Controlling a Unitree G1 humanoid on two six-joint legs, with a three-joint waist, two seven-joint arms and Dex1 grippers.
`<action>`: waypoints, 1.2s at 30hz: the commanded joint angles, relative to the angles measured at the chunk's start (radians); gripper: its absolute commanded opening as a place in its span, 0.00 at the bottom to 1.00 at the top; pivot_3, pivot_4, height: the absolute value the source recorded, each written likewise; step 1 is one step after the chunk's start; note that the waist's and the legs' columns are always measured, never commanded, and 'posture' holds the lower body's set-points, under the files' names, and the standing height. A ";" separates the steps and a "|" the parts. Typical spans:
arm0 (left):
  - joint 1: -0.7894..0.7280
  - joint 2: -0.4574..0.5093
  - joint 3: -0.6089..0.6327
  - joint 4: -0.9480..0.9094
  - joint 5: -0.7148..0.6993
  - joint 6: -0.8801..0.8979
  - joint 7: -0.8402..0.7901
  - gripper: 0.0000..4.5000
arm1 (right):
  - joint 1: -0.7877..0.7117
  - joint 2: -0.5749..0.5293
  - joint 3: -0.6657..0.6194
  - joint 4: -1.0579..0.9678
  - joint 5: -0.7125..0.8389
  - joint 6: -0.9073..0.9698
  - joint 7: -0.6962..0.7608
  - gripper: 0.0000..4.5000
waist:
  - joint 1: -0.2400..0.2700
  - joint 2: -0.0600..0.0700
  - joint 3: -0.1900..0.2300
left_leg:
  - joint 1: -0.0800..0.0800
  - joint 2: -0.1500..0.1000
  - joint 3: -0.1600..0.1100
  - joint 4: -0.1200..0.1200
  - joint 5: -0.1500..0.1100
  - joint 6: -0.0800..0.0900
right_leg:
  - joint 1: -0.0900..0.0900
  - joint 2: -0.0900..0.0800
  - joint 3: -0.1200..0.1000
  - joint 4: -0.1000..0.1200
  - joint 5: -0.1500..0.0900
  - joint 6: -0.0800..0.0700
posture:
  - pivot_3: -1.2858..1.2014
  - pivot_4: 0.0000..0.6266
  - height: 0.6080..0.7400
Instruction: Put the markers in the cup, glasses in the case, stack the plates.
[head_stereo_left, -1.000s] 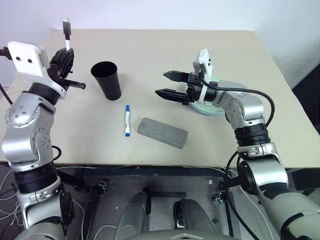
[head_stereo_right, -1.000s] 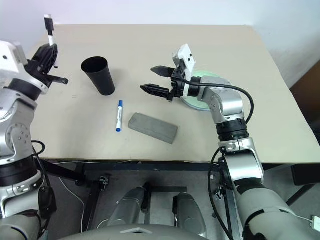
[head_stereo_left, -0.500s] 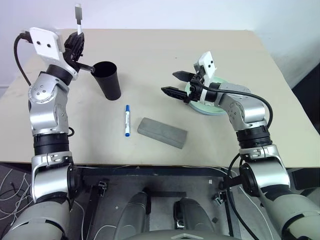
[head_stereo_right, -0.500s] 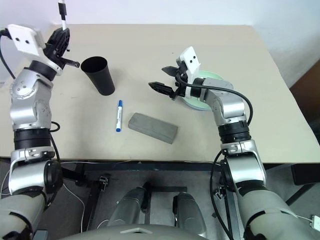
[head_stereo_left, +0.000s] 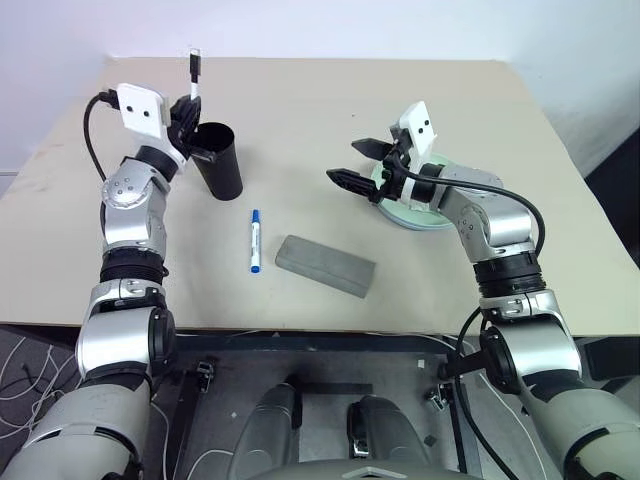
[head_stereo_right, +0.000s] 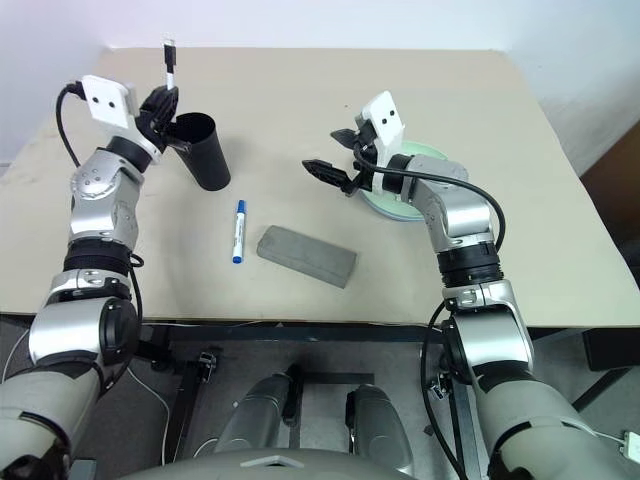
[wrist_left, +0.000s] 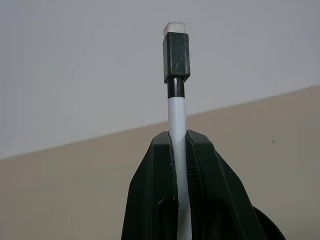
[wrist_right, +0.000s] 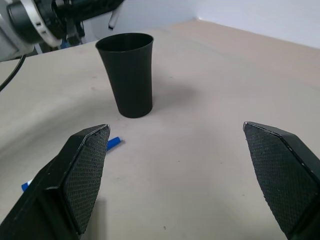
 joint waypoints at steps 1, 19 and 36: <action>-0.037 0.005 0.011 0.006 -0.010 -0.023 -0.005 0.00 | -0.011 -0.009 -0.017 -0.027 -0.005 -0.023 -0.010 1.00 | 0.000 0.000 0.000 | 0.000 0.000 0.000 0.000 0.000 0.000 | 0.000 0.000 0.000 0.000 0.000 0.000 | 0.52 0.24 0.90; 0.006 0.002 0.012 0.007 -0.014 -0.001 -0.009 0.00 | 0.007 -0.020 0.004 -0.048 -0.010 -0.020 0.033 1.00 | 0.000 0.000 0.000 | 0.000 0.000 0.000 0.000 0.000 0.000 | 0.000 0.000 0.000 0.001 0.000 0.000 | 0.52 0.24 0.90; 0.009 0.004 0.011 -0.007 -0.025 0.031 -0.014 0.00 | -0.002 -0.018 0.014 -0.021 -0.035 -0.046 0.044 1.00 | 0.000 0.000 0.000 | 0.000 0.000 0.000 0.001 0.001 0.001 | 0.000 0.000 0.000 0.001 0.001 0.000 | 0.52 0.24 0.90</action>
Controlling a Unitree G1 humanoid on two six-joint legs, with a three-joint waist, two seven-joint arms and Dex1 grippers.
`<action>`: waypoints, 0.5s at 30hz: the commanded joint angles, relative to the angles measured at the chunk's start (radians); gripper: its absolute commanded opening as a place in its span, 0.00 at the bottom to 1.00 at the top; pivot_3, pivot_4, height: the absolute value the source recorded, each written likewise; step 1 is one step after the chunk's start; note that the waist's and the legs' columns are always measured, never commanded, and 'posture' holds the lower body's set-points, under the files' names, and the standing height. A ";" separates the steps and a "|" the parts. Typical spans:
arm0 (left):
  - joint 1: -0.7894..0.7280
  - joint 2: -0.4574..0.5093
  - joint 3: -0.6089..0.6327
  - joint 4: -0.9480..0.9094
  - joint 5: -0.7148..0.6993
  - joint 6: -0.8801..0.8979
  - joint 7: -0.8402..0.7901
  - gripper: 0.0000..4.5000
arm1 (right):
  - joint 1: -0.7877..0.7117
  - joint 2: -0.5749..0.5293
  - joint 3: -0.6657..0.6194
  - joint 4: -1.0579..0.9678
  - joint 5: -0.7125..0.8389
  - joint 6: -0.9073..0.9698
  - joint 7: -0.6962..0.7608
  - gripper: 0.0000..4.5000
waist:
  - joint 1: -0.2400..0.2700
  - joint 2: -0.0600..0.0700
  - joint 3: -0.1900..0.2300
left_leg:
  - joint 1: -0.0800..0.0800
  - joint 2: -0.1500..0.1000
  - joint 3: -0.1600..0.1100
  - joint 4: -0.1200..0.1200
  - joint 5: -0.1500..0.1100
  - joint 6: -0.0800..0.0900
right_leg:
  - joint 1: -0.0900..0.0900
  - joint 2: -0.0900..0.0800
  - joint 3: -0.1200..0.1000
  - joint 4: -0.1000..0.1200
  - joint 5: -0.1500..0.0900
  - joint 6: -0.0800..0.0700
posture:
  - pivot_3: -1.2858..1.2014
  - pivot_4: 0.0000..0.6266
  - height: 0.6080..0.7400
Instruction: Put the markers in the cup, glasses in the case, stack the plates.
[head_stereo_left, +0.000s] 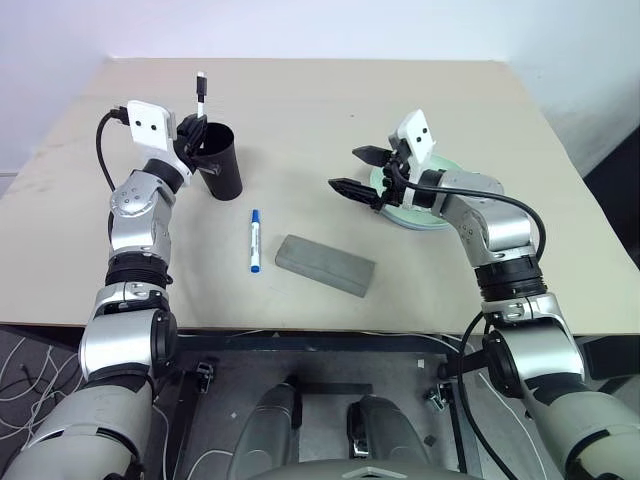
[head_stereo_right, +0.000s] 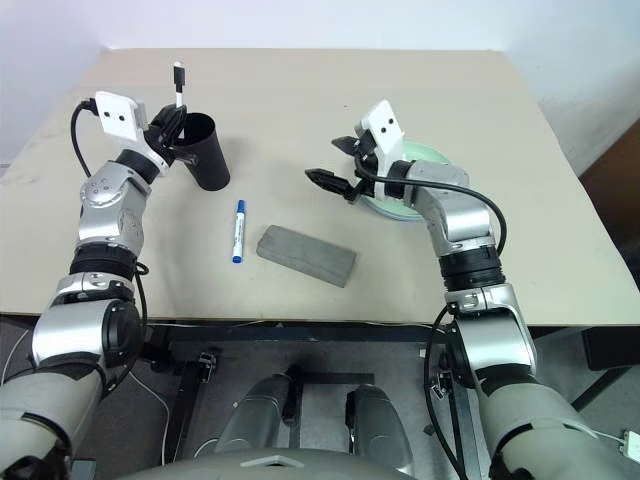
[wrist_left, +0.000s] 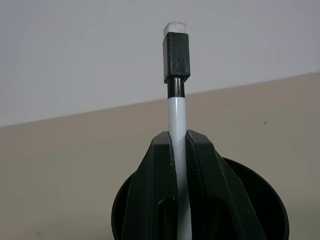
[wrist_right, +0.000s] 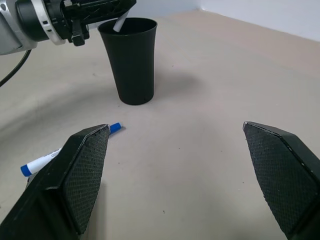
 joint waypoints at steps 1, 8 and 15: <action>-0.007 0.014 0.010 -0.041 -0.008 0.006 -0.003 0.00 | -0.023 -0.005 -0.008 -0.021 -0.003 -0.025 0.003 1.00 | 0.000 0.000 0.000 | 0.000 0.000 0.000 0.000 0.000 0.000 | 0.000 0.000 0.000 0.000 0.000 0.000 | 0.52 0.24 0.90; -0.015 0.020 0.011 -0.035 -0.003 0.002 0.006 0.37 | -0.021 0.000 -0.003 -0.022 -0.007 -0.031 0.004 1.00 | 0.000 0.000 0.000 | 0.000 0.000 0.000 0.000 0.000 0.000 | 0.000 0.000 0.000 0.000 0.000 0.000 | 0.52 0.24 0.90; -0.016 0.025 0.010 -0.045 0.001 -0.005 0.019 0.91 | -0.025 0.000 -0.003 -0.017 -0.007 -0.034 0.005 1.00 | 0.000 0.000 0.000 | 0.000 0.000 0.000 0.001 0.000 0.000 | 0.000 0.000 0.000 0.000 0.001 0.000 | 0.52 0.24 0.90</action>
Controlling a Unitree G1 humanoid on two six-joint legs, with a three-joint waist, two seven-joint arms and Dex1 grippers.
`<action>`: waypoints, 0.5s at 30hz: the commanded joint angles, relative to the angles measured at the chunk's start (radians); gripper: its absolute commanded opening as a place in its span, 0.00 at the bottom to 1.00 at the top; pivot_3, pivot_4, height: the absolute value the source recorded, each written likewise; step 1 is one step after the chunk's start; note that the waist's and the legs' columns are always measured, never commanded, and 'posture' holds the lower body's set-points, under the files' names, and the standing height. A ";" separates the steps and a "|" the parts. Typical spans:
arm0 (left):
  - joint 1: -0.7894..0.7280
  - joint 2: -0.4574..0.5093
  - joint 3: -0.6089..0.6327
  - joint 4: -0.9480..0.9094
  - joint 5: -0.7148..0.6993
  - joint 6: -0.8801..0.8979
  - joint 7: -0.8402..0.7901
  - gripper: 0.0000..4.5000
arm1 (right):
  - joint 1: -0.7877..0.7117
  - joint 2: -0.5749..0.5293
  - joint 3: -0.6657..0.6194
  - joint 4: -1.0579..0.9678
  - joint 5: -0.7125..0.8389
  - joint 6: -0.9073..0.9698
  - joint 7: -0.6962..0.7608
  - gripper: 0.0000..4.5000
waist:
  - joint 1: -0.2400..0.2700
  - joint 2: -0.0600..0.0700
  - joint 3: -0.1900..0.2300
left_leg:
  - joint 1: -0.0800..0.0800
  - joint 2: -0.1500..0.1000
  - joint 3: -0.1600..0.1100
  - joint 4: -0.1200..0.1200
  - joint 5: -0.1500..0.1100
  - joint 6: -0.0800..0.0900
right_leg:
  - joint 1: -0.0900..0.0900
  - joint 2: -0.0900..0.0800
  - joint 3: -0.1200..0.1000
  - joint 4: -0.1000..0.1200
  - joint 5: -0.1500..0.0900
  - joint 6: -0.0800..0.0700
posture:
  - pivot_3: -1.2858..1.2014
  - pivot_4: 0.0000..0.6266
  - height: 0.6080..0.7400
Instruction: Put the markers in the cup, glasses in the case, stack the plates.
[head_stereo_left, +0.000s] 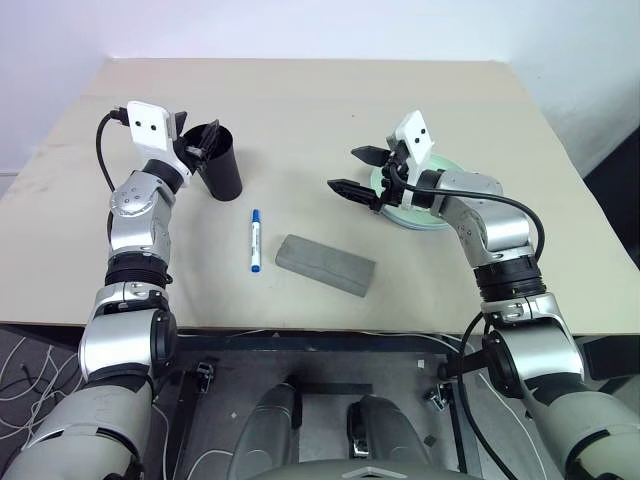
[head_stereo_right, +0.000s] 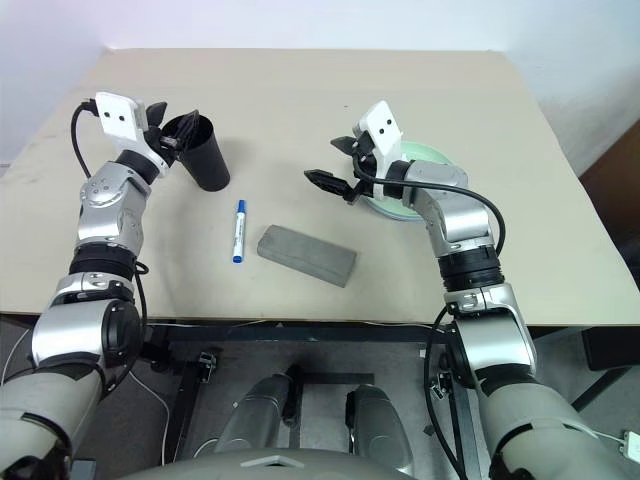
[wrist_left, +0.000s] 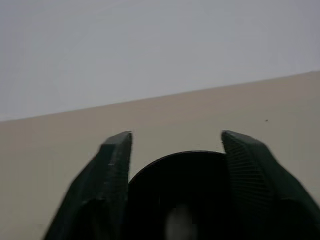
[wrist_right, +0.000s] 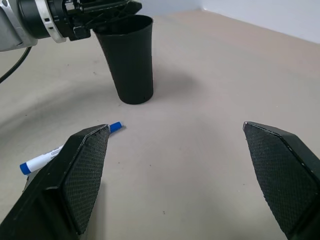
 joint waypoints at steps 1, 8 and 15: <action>-0.016 0.022 0.010 -0.048 0.000 -0.017 0.004 0.91 | -0.026 0.001 -0.005 -0.018 0.000 -0.021 0.004 1.00 | 0.000 0.000 0.000 | 0.000 0.000 0.000 0.000 0.000 0.000 | 0.000 0.000 0.000 0.000 0.000 0.000 | 0.52 0.24 0.90; 0.022 0.036 0.012 -0.261 -0.009 0.119 0.064 0.91 | -0.036 0.005 -0.015 -0.007 0.012 -0.018 0.010 1.00 | 0.000 0.000 0.000 | 0.000 0.000 0.000 0.000 0.000 0.000 | 0.000 0.000 0.000 0.000 0.000 0.000 | 0.52 0.24 0.90; 0.173 0.030 0.048 -0.852 -0.065 0.672 0.292 0.91 | -0.058 0.004 -0.013 0.067 -0.003 -0.062 0.030 1.00 | -0.004 0.000 0.000 | 0.000 0.000 0.000 0.000 0.000 0.000 | 0.000 0.000 0.000 0.001 0.000 0.000 | 0.52 0.24 0.90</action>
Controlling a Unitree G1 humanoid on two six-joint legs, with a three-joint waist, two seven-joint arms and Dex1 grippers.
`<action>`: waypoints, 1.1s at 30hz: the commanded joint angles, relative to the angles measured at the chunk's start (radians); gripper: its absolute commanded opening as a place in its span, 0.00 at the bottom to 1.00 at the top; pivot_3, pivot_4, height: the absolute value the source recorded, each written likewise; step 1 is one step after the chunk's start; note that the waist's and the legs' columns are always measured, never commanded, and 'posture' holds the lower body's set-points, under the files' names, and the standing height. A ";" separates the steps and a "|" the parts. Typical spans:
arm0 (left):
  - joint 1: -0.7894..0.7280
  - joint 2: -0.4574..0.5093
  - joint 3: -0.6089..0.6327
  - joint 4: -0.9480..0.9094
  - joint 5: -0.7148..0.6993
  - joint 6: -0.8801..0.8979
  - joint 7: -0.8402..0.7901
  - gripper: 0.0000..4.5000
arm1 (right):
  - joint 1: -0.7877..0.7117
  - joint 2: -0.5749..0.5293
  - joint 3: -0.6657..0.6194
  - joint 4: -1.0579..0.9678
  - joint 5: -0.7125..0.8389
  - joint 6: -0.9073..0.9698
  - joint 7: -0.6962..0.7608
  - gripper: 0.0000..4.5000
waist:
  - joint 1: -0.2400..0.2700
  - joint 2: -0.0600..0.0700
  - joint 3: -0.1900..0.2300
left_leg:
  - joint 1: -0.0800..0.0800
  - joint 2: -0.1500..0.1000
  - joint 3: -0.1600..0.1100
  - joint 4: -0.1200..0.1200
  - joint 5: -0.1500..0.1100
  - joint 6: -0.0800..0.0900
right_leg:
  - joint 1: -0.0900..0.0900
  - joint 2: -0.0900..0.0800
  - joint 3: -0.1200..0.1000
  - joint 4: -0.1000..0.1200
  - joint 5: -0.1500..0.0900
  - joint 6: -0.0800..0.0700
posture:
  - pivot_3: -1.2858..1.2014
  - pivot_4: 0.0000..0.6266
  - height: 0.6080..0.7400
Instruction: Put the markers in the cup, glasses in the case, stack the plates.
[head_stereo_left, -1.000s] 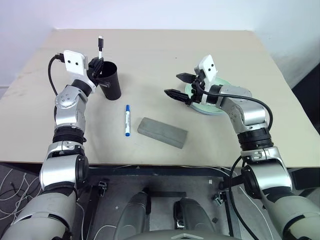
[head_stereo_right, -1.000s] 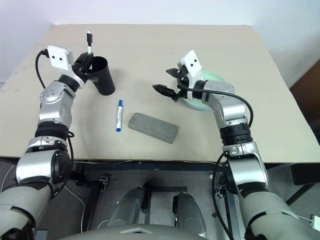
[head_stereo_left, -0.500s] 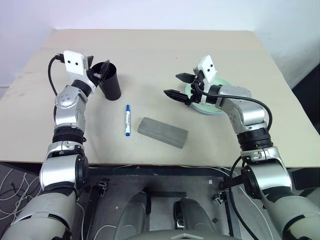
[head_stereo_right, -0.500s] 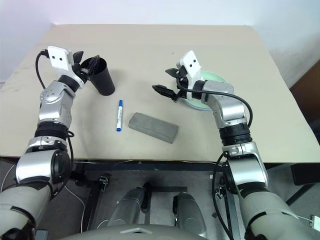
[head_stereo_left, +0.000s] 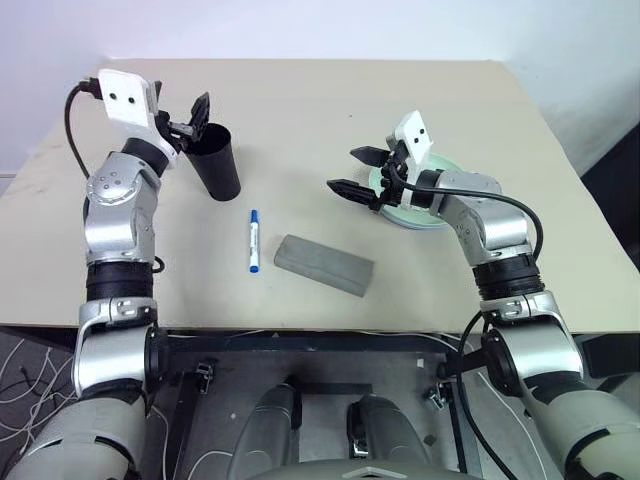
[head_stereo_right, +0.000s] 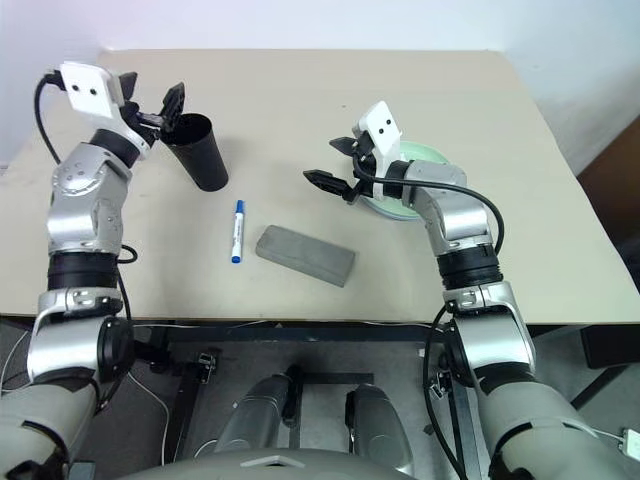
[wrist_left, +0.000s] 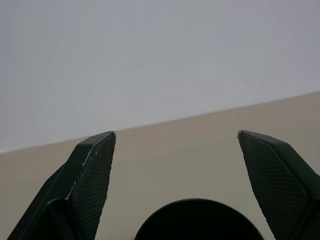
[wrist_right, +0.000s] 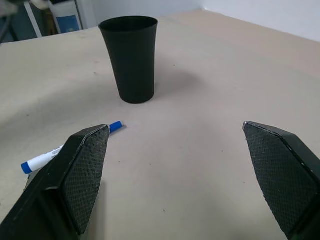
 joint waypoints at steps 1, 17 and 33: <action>0.048 -0.010 0.038 -0.337 -0.038 0.332 0.159 0.91 | -0.044 0.000 -0.012 0.025 -0.005 -0.048 0.013 1.00 | 0.000 0.000 0.000 | 0.000 0.000 0.000 0.000 0.000 0.000 | 0.000 0.000 0.000 0.000 0.000 0.000 | 0.52 0.24 0.90; 0.173 -0.259 0.024 -0.780 -0.111 1.176 0.397 0.91 | -0.140 -0.024 -0.020 0.188 -0.052 -0.145 0.059 1.00 | 0.005 0.000 0.000 | 0.001 0.000 -0.001 0.011 0.000 0.002 | 0.005 0.002 0.000 0.002 0.003 0.002 | 0.52 0.24 0.90; 0.174 -0.380 -0.054 -0.606 0.023 1.274 0.441 0.91 | -0.079 -0.050 -0.022 0.124 -0.067 -0.141 0.032 1.00 | 0.007 0.000 0.000 | 0.000 0.000 -0.001 0.011 -0.001 0.002 | 0.005 0.001 0.000 0.001 0.003 0.002 | 0.52 0.24 0.90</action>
